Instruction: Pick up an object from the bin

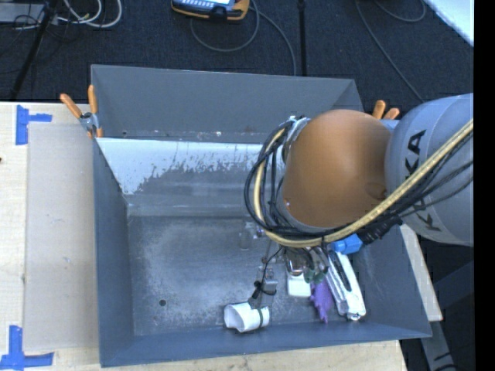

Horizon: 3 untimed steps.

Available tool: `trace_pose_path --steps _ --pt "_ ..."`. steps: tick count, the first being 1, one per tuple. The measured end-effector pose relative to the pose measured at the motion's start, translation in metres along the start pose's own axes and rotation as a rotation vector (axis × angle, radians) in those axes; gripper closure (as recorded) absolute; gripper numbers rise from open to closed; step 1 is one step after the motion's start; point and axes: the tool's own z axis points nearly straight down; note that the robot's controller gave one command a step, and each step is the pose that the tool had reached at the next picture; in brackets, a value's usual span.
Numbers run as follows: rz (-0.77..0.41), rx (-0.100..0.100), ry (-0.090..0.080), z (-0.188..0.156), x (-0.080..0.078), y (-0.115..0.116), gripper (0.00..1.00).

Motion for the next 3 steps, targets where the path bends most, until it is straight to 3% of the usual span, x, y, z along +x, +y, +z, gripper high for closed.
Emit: trace_pose_path --steps 1,2,3 --pt "0.004 -0.001 -0.008 -0.004 -0.001 -0.001 0.00" --pt "-0.082 -0.001 -0.007 0.044 0.000 -0.008 0.00" --pt "-0.226 0.000 -0.007 0.091 0.004 0.003 0.00"
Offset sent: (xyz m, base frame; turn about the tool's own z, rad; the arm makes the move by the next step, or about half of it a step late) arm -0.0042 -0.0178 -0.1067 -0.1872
